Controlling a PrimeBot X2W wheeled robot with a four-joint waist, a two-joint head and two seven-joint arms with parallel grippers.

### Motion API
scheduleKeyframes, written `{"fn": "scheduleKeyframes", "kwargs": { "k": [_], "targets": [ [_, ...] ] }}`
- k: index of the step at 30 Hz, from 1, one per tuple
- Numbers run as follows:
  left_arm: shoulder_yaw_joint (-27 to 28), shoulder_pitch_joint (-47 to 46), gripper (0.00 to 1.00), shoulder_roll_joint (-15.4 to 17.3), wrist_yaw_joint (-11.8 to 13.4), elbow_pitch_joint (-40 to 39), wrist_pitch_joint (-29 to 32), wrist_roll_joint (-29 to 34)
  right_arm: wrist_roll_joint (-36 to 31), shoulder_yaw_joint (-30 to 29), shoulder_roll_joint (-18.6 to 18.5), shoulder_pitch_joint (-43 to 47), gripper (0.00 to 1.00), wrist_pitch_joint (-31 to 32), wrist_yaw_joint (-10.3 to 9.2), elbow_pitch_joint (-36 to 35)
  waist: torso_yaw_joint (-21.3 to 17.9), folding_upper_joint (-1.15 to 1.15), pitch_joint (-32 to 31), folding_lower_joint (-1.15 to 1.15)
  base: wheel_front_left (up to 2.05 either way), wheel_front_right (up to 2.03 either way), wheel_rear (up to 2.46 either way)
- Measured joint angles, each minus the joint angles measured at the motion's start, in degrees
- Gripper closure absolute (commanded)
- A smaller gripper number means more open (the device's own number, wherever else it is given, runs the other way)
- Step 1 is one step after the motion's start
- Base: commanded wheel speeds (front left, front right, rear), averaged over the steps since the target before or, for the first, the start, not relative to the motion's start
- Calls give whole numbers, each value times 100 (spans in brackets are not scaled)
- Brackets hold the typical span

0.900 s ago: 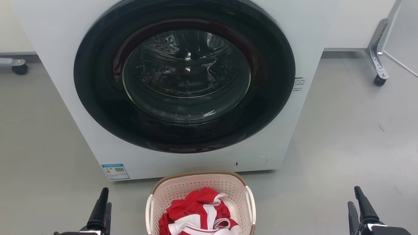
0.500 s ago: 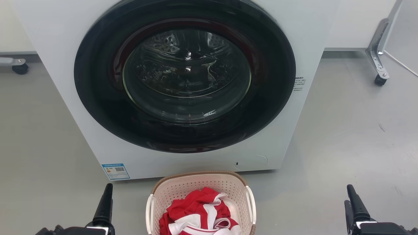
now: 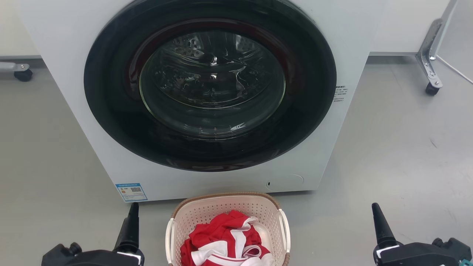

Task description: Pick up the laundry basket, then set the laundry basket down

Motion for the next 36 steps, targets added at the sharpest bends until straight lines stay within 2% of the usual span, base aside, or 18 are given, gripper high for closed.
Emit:
{"fn": "scheduleKeyframes", "kwargs": {
  "k": [21, 36],
  "targets": [
    [-697, -9, 0, 308, 312, -152, -449, 2362, -1931, 538, -52, -71, 0, -447, -303, -63, 12, 0, 91, 0, 0, 0, 0],
    [-948, -12, 0, 320, 552, -318, -767, 3756, -3271, 822, -68, -103, 0, -758, -505, -193, 23, 0, 152, 0, 0, 0, 0]
  ]
}}
